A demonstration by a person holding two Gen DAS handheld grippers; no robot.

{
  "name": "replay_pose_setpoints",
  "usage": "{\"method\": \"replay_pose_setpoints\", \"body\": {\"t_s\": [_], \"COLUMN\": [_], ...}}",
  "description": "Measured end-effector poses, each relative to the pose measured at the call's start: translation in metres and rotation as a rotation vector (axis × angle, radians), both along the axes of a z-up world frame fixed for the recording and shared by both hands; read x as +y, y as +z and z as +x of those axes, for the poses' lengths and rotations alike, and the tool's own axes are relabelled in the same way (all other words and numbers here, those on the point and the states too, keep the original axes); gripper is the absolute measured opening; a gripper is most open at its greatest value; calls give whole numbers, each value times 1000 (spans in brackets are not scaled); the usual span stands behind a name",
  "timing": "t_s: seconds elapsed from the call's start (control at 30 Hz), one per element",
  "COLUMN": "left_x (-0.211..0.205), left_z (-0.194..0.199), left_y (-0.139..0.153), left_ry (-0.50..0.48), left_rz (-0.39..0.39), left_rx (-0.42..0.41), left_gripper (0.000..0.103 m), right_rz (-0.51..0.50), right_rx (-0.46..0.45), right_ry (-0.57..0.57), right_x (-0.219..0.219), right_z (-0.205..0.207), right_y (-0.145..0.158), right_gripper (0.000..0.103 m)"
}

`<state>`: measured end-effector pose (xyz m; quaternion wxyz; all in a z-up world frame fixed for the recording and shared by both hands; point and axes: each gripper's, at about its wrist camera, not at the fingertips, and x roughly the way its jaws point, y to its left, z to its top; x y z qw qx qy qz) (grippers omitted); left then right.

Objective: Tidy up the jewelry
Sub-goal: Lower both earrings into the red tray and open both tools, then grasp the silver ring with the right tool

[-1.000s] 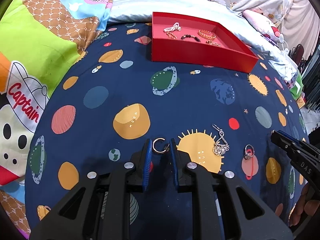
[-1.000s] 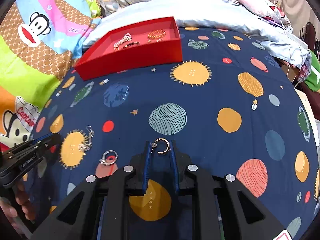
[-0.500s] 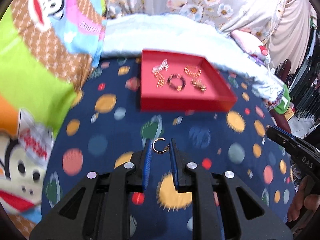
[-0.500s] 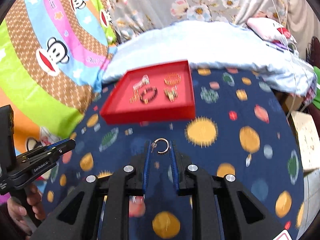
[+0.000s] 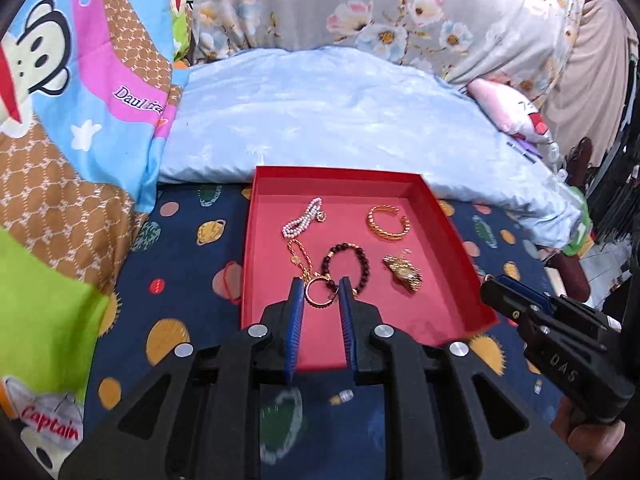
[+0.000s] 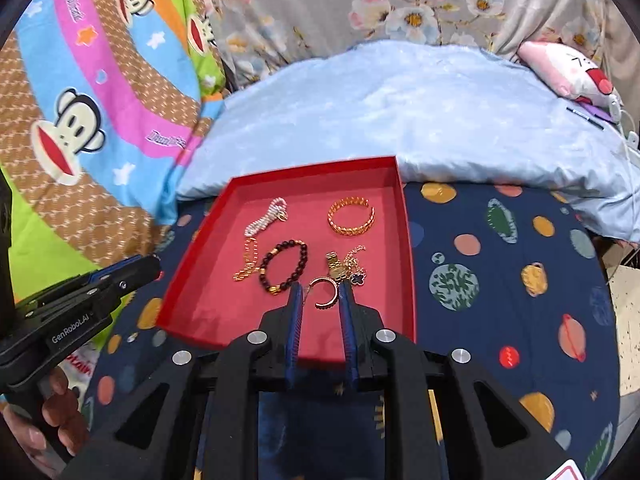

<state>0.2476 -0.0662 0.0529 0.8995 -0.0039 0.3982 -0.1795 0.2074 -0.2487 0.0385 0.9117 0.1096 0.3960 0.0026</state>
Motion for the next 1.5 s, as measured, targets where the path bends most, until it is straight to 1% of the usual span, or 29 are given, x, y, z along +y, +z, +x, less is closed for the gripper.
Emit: {"method": "replay_pose_setpoints", "body": {"t_s": [0.17,0.3,0.33,0.37,0.43,0.5,0.57,0.63,0.73,0.9,1.07,1.17,1.27,1.43,1.5], "left_x": [-7,-10,-10,-10,-7,-3,4,12,28,52,67,73,78,84,85], "left_z": [23,30,31,32,29,23,12,0,-27,-72,-116,-135,-151,-167,-171], "left_y": [-24,-34,-35,-36,-33,-27,-19,-13,-8,-18,-36,-46,-55,-64,-67], "left_ry": [13,15,22,27,43,44,43,46,56,76,70,70,67,62,61], "left_rz": [19,35,39,44,47,55,52,48,41,63,90,108,115,127,128], "left_rx": [44,55,56,59,42,22,14,6,4,45,86,106,130,156,164], "left_gripper": [17,17,24,37,45,48,50,51,54,54,54,54,54,54,54], "right_rz": [12,2,-4,-8,-16,-22,-29,-39,-41,-58,-28,-17,-25,-30,-29], "right_rx": [42,43,39,32,15,0,-7,-10,2,67,126,148,155,158,164], "right_ry": [-7,-7,-10,-14,-22,-26,-26,-17,0,28,66,86,107,134,136], "right_x": [-5,-5,-5,-4,-3,-3,-1,3,12,35,58,72,84,95,96], "right_z": [19,24,24,22,17,5,-11,-37,-74,-138,-179,-193,-195,-187,-180], "right_y": [-24,-30,-29,-26,-20,-10,-3,3,5,-11,-34,-48,-55,-61,-64], "right_gripper": [17,19,20,24,28,29,29,29,29,29,29,29,29,24,19]}}
